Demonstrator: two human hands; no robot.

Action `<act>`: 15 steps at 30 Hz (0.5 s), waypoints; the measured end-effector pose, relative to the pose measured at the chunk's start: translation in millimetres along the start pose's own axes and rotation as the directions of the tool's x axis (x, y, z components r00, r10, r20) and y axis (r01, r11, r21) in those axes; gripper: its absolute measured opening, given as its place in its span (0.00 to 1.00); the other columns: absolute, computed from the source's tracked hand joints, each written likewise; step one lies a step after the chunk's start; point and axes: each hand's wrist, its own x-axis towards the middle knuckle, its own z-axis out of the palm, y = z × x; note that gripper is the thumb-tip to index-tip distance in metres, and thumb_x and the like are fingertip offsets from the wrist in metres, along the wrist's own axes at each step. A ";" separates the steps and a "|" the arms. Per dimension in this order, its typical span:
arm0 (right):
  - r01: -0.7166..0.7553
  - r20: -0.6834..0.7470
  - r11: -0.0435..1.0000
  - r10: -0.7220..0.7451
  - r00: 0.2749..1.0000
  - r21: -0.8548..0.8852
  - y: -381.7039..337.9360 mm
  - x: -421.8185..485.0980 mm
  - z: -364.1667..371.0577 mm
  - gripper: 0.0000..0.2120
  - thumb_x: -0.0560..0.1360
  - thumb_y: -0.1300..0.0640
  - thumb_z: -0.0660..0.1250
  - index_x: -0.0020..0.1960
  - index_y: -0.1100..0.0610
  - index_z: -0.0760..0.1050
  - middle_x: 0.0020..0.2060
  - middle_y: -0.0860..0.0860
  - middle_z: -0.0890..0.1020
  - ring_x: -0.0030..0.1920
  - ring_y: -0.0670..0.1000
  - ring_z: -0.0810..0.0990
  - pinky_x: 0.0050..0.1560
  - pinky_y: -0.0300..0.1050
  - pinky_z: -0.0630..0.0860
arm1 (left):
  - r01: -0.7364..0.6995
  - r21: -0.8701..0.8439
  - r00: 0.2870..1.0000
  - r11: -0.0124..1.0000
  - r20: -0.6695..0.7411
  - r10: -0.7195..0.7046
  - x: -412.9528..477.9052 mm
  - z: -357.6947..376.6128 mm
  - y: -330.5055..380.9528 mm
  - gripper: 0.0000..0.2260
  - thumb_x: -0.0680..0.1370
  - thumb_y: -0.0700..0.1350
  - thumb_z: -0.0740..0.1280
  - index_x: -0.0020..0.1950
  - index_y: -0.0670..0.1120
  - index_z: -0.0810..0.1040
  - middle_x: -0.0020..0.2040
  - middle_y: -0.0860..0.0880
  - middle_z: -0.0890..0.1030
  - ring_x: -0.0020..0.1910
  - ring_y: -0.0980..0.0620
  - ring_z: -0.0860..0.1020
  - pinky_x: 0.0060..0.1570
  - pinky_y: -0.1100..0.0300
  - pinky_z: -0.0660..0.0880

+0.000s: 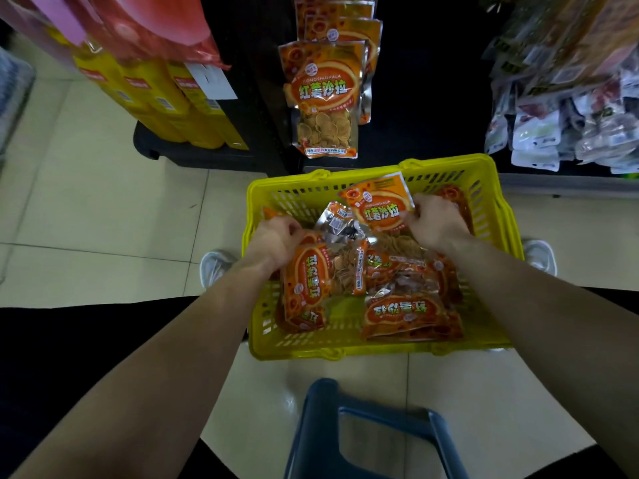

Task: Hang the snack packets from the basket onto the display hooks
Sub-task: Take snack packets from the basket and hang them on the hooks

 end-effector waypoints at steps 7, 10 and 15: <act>0.021 0.013 0.999 -0.021 1.000 0.030 -2.8 -2.0 -1.4 0.04 0.80 0.52 0.65 0.51 0.51 0.77 0.46 0.53 0.83 0.49 0.59 0.81 0.48 0.49 0.76 | -0.006 0.000 0.999 1.000 0.041 0.006 -3.7 -2.2 1.9 0.06 0.77 0.50 0.71 0.51 0.51 0.84 0.49 0.48 0.85 0.48 0.49 0.80 0.47 0.61 0.74; 0.047 0.018 0.998 -0.048 0.999 0.047 -8.9 -5.6 -10.8 0.06 0.80 0.52 0.64 0.55 0.51 0.77 0.49 0.53 0.83 0.52 0.59 0.80 0.49 0.48 0.73 | -0.050 -0.024 0.999 0.998 0.007 0.051 -5.2 -15.8 11.6 0.05 0.77 0.46 0.69 0.50 0.53 0.84 0.44 0.51 0.81 0.48 0.49 0.80 0.46 0.62 0.73; 0.171 0.031 0.984 -0.172 0.985 0.056 -35.9 -15.2 -46.2 0.06 0.80 0.53 0.63 0.55 0.52 0.76 0.51 0.53 0.83 0.54 0.58 0.79 0.53 0.50 0.76 | -0.132 -0.061 0.991 0.989 -0.030 0.130 -13.4 -53.9 36.9 0.08 0.77 0.43 0.68 0.44 0.56 0.81 0.45 0.50 0.82 0.50 0.48 0.81 0.50 0.58 0.77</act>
